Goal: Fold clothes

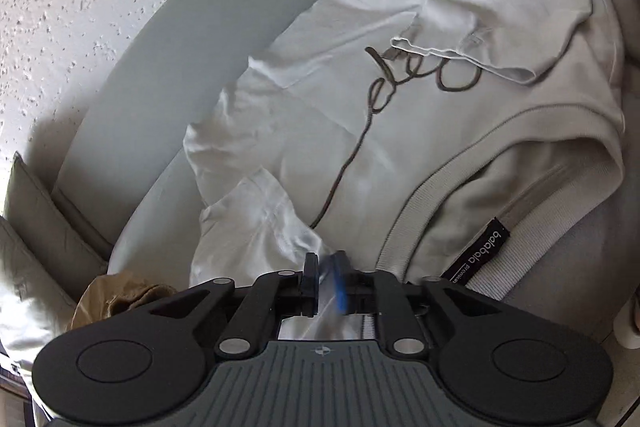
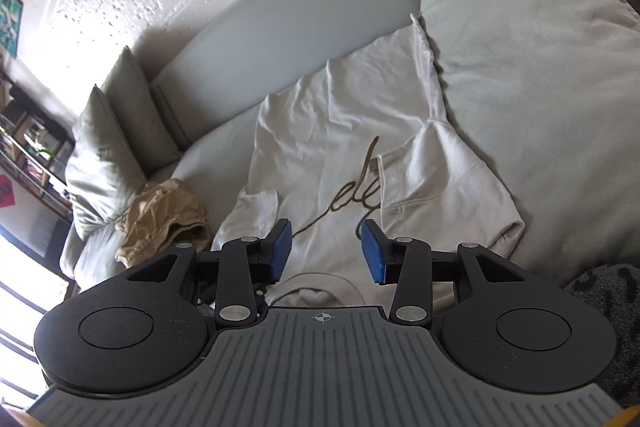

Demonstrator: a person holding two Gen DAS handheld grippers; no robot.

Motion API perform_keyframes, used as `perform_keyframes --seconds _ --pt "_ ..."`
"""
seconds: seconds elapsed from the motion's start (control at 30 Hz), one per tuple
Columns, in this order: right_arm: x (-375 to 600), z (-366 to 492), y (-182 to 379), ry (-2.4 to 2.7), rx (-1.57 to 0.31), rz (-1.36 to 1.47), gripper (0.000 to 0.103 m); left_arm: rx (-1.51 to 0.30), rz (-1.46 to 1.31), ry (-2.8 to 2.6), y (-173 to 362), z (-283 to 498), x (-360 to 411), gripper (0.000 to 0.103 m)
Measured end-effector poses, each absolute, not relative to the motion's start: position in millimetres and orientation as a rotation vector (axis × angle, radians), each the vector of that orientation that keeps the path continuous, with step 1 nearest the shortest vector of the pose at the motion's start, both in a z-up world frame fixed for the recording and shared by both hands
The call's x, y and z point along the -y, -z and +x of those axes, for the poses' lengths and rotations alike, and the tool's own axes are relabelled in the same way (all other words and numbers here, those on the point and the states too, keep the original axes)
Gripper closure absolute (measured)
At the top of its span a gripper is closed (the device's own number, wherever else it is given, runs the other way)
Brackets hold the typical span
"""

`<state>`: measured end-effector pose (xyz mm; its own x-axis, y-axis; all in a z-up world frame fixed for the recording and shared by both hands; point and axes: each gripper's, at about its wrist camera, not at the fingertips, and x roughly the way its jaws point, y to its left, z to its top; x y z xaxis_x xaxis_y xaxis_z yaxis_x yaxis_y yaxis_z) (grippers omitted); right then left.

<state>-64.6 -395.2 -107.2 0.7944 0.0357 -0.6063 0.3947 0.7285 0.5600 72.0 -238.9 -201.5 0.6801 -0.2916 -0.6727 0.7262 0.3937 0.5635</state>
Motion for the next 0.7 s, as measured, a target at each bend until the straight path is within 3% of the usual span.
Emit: perform_keyframes --seconds 0.03,0.07,0.2,0.3,0.4,0.53,0.7 --pt "397 -66 108 0.215 -0.632 0.74 0.055 -0.542 0.925 0.684 194 75 235 0.067" --pt "399 -67 109 0.221 -0.63 0.748 0.053 -0.575 0.841 0.687 181 81 223 0.061" --pt "423 -75 124 0.28 -0.614 0.852 0.053 -0.759 0.378 0.607 142 132 160 0.052" --pt "450 -79 144 0.382 -0.662 0.911 0.053 -0.848 0.121 0.415 140 177 102 0.055" --pt "471 -82 162 0.483 -0.71 0.934 0.052 -0.899 0.054 0.354 152 203 72 0.057" --pt "489 -77 186 0.539 -0.762 0.946 0.053 -1.035 0.001 0.432 182 226 72 0.057" --pt "495 -68 199 0.514 -0.782 0.97 0.053 -1.021 0.089 0.528 189 227 96 0.059"
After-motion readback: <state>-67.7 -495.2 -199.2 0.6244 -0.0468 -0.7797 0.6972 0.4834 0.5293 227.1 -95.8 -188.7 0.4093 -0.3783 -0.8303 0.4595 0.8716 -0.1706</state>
